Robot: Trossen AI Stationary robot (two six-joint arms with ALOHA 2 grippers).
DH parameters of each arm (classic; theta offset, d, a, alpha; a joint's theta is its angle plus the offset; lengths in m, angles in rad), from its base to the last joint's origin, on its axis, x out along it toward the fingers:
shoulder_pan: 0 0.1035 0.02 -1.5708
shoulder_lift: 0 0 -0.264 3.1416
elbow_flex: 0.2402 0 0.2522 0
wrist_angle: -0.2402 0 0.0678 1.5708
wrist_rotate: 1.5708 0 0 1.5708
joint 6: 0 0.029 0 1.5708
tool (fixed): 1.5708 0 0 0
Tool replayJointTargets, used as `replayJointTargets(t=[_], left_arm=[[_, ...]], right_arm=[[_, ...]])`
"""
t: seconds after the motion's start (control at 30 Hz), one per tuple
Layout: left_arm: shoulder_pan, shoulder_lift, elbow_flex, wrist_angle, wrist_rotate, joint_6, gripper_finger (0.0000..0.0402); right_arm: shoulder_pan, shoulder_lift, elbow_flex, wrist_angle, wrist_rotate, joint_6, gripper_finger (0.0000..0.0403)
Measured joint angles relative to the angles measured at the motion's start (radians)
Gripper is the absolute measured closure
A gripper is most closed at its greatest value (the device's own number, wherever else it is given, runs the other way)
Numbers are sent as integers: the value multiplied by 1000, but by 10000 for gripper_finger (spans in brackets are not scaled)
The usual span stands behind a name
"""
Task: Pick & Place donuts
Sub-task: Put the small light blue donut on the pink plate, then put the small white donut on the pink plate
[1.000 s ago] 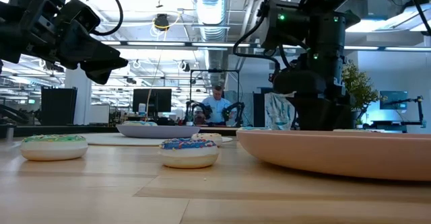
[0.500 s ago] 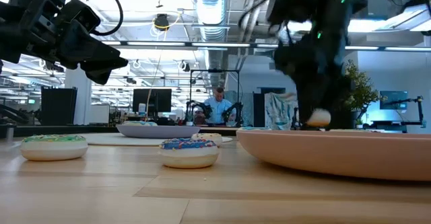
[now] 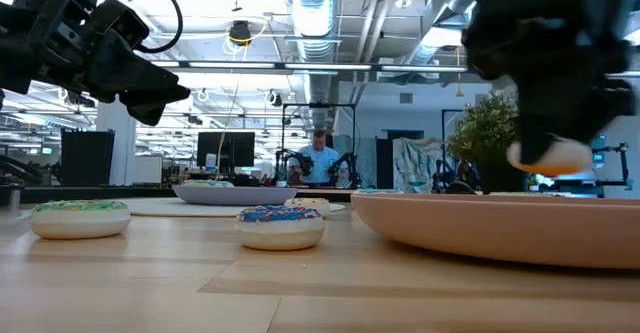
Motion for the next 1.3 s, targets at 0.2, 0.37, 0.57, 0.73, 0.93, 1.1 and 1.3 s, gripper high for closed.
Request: replayJointTargets(t=[0.2, 0.37, 0.57, 0.73, 0.93, 1.1, 1.3], left_arm=[[0, 0, 0, 0, 11, -6, 270], [0, 0, 0, 0, 27, -8, 270], [0, 0, 0, 0, 27, -8, 270], [0, 0, 0, 0, 27, -8, 270], [0, 0, 0, 0, 27, -8, 270], [0, 0, 0, -1, 26, -8, 270], [0, 0, 0, -19, 26, -8, 270]], right_arm=[[53, 74, -1, 29, 4, 62, 214], [45, 106, 0, 63, 5, 63, 213], [33, 110, 0, 72, 2, 50, 196], [30, 110, 0, 71, 0, 47, 157], [23, 88, 0, 68, -3, 45, 137], [23, 19, 0, 42, 10, 7, 137], [23, -105, 0, 20, 88, -125, 138]])
